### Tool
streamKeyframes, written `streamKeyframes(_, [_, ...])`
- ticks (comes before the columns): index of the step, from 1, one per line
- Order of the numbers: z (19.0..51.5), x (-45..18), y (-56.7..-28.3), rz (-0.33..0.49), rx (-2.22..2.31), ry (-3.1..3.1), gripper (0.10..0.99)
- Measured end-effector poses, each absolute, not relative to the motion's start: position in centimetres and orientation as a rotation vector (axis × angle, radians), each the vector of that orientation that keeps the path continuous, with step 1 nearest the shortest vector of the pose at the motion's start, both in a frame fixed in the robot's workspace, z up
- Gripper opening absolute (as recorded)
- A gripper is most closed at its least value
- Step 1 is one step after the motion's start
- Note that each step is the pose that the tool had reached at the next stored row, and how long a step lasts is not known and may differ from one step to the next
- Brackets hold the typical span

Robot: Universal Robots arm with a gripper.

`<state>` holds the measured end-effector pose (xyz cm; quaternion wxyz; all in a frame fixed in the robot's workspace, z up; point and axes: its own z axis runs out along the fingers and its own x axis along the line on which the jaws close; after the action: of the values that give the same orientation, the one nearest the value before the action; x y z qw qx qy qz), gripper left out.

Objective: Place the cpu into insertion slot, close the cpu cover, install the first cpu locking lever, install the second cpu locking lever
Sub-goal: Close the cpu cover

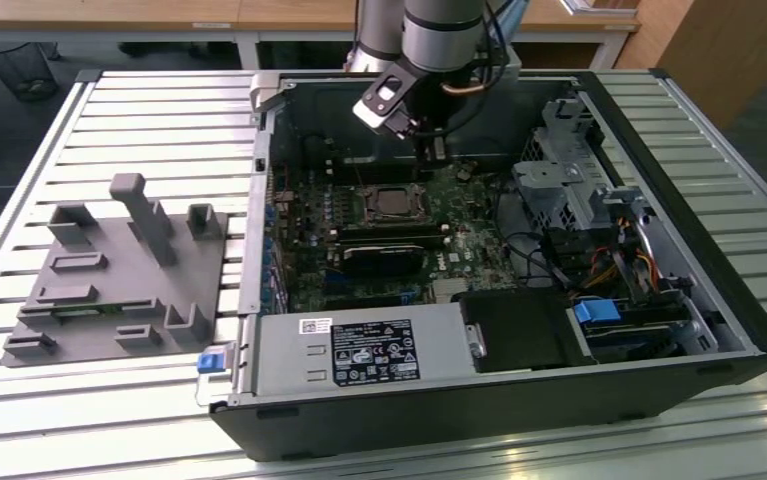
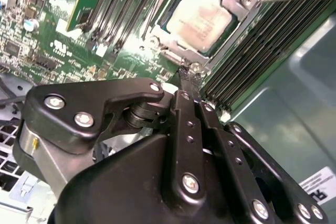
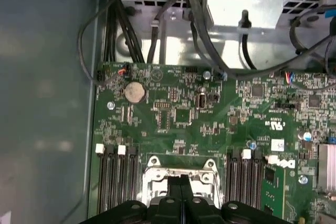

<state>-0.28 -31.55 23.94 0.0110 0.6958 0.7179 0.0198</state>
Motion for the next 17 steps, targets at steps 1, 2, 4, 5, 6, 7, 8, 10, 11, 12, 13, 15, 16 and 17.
streamKeyframes(1, [23.9,-0.5,-31.5,0.062,2.171,2.24,0.106])
streamKeyframes(2, [23.8,-0.6,-31.5,0.062,2.171,2.24,0.106])
streamKeyframes(4, [23.7,-0.9,-31.5,0.062,2.171,2.24,0.106])
streamKeyframes(5, [23.7,-1.1,-31.6,0.062,2.171,2.24,0.106])
streamKeyframes(6, [23.7,-1.1,-31.6,0.061,2.171,2.24,0.106])
streamKeyframes(7, [23.6,-1.2,-31.6,0.061,2.171,2.239,0.106])
streamKeyframes(8, [23.6,-1.3,-31.5,0.062,2.171,2.239,0.106])
streamKeyframes(10, [23.6,-1.6,-31.5,0.062,2.171,2.24,0.106])
streamKeyframes(11, [23.6,-1.8,-31.5,0.062,2.171,2.24,0.106])
streamKeyframes(12, [23.6,-2.0,-31.5,0.062,2.171,2.24,0.106])
streamKeyframes(13, [23.6,-2.2,-31.6,0.062,2.171,2.24,0.106])
streamKeyframes(15, [23.6,-2.4,-31.5,0.062,2.171,2.24,0.106])
streamKeyframes(16, [23.6,-2.5,-31.5,0.062,2.171,2.24,0.106])
streamKeyframes(17, [23.6,-2.6,-31.5,0.062,2.171,2.24,0.106])
